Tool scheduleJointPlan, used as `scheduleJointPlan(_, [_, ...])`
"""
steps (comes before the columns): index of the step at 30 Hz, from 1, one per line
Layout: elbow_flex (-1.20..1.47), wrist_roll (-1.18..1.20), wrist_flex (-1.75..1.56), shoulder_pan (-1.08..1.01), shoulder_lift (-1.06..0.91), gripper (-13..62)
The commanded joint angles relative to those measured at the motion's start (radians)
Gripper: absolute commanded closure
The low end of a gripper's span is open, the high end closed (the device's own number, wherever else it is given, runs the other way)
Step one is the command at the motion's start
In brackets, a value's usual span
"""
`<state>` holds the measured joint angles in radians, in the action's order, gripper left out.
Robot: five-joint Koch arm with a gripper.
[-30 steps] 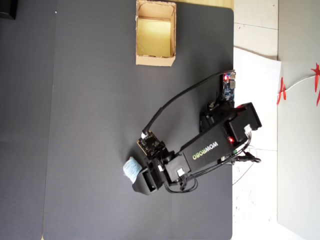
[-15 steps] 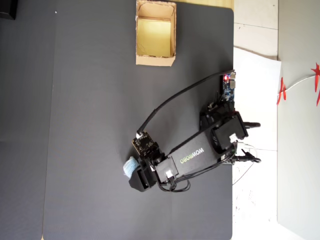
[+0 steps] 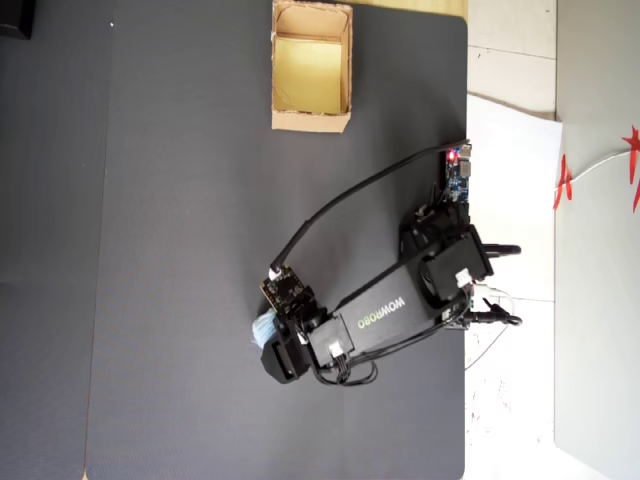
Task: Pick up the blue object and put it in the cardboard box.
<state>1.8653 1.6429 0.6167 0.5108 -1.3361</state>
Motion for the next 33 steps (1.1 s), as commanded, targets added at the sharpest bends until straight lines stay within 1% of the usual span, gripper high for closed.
scheduleJointPlan(1, [-0.021, 0.064, -0.072, -0.002, -0.046, 37.1])
scheduleJointPlan(6, [0.031, 0.049, -0.192, -0.037, -0.158, 37.2])
scheduleJointPlan(9, [0.118, 0.002, -0.305, -0.063, -0.259, 37.1])
scheduleJointPlan(15, [0.293, -0.002, -0.446, -0.130, -0.436, 37.2])
scheduleJointPlan(21, [0.425, -0.009, -0.511, -0.227, -0.603, 37.2])
scheduleJointPlan(25, [0.485, -0.028, -0.555, -0.344, -0.709, 37.2])
scheduleJointPlan(33, [0.509, -0.094, -0.591, -0.589, -0.798, 37.1])
